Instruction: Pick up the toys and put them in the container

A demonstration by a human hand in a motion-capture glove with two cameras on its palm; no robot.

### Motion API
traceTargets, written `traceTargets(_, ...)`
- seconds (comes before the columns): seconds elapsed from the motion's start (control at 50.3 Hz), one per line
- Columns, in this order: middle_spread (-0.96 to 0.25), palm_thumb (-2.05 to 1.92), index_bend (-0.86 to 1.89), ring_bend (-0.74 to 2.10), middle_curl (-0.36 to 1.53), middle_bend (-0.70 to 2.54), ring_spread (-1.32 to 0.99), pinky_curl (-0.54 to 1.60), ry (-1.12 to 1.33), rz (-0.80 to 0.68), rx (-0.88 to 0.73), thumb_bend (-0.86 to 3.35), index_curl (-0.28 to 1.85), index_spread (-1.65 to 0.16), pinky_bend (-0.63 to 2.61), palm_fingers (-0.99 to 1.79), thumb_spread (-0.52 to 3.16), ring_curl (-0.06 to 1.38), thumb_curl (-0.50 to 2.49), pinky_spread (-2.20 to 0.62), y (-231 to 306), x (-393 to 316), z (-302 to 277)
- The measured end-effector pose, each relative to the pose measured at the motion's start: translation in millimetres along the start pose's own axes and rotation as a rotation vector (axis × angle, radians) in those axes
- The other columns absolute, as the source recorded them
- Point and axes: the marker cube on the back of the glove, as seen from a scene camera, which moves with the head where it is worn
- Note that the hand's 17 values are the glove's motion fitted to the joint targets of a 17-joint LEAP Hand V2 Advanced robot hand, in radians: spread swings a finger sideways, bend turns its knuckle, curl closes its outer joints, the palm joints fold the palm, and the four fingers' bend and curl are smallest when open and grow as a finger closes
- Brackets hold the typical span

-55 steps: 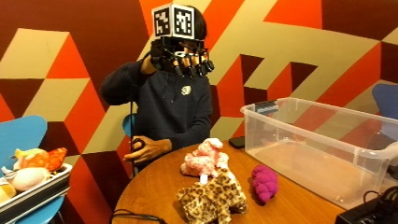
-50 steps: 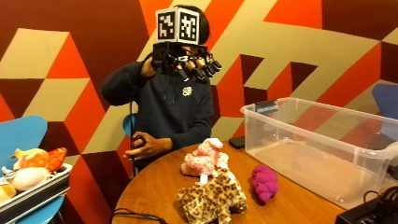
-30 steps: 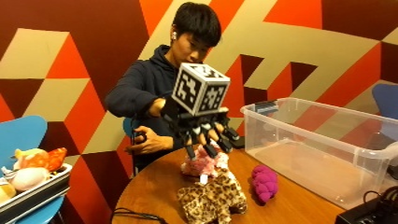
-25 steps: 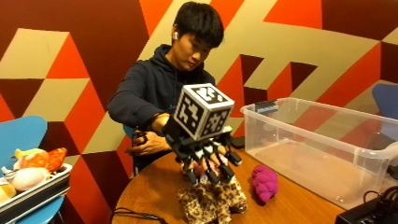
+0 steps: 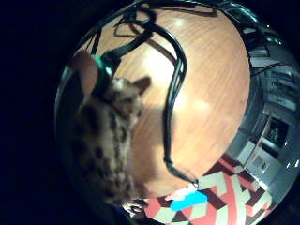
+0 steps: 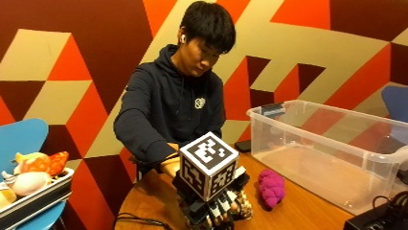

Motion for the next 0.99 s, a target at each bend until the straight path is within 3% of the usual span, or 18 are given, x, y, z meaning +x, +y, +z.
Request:
traceTargets(0.06,-0.18,0.81,0.32,0.82,0.41,0.69,-0.35,0.22,0.012,-0.011,0.012,0.27,0.18,-0.2,0.52,1.05,1.05,0.36,0.48,-0.25,-1.4,-1.2,0.9)
traceTargets(0.199,-0.21,0.88,0.48,1.01,0.49,0.77,-0.37,0.3,0.065,-0.037,0.063,0.29,0.26,-0.24,0.58,1.19,0.84,0.48,0.56,-0.36,2.4,-12.5,-3.2)
traceTargets(0.656,-0.3,0.83,1.05,1.37,0.84,1.25,-0.48,0.53,0.185,-0.1,0.313,0.42,0.59,-0.37,0.9,0.96,0.5,0.73,0.83,-0.45,57.5,-90.2,-97.6)
traceTargets(0.994,-0.29,0.72,1.21,1.49,0.97,1.39,-0.48,0.66,0.116,-0.382,0.526,0.51,0.86,-0.37,1.05,0.78,0.25,0.83,1.0,-0.46,120.7,-253.6,-190.6)
